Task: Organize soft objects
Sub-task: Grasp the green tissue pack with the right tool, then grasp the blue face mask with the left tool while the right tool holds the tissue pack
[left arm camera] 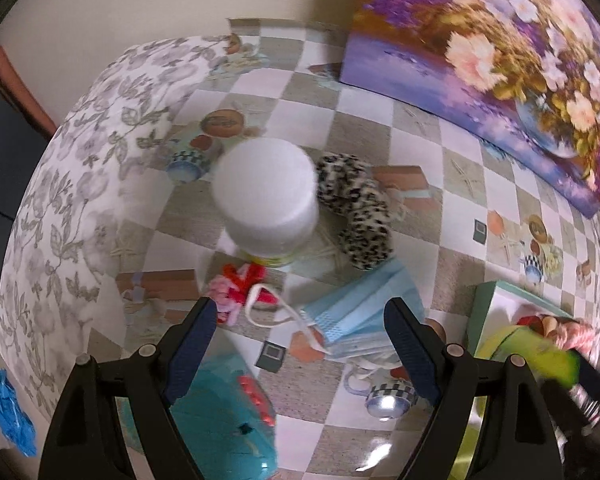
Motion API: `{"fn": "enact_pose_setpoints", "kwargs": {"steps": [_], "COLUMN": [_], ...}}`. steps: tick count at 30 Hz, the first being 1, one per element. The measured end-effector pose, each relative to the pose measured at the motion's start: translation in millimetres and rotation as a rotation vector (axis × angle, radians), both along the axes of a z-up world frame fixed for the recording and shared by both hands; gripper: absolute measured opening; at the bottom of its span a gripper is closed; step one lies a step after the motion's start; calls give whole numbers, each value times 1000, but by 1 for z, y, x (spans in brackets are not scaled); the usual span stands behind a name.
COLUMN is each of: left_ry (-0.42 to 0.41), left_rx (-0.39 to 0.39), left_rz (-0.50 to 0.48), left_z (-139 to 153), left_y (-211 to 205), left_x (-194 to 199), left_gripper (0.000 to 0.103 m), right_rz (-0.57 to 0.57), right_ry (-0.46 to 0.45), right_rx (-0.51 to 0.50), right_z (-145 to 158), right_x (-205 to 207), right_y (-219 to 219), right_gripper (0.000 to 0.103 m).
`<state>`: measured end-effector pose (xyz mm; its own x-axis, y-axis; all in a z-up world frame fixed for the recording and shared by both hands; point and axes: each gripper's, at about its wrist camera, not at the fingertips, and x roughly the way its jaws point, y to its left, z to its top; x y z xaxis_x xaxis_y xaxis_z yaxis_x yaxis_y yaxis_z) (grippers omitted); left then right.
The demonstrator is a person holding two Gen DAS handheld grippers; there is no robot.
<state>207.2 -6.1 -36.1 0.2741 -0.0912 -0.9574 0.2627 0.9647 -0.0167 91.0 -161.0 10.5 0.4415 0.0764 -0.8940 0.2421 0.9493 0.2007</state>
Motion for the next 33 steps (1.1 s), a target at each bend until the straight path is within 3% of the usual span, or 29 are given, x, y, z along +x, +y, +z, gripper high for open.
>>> {"fn": "enact_pose_setpoints", "kwargs": {"steps": [12,23,28,33], "left_ry": [66,88,73,62], "left_rx": [54,117,92,74], "left_rz": [-144,-160,-153,-133], "left_z": [-38,-78,-81,-79], "left_y": [-59,-78,-76,-62], "left_x": [-18,-21,-23,-21], "left_gripper": [86,86,86,76], "right_rz": [-81,-91,-94,-96], "right_ry": [-14,-5,-2,-4], "right_rx": [-6,5,3,3], "right_z": [8,4,4,4], "right_x": [-15,-17,-17,-17], "right_y": [-32,-38,-38,-38], "right_gripper": [52,52,52,52]}}
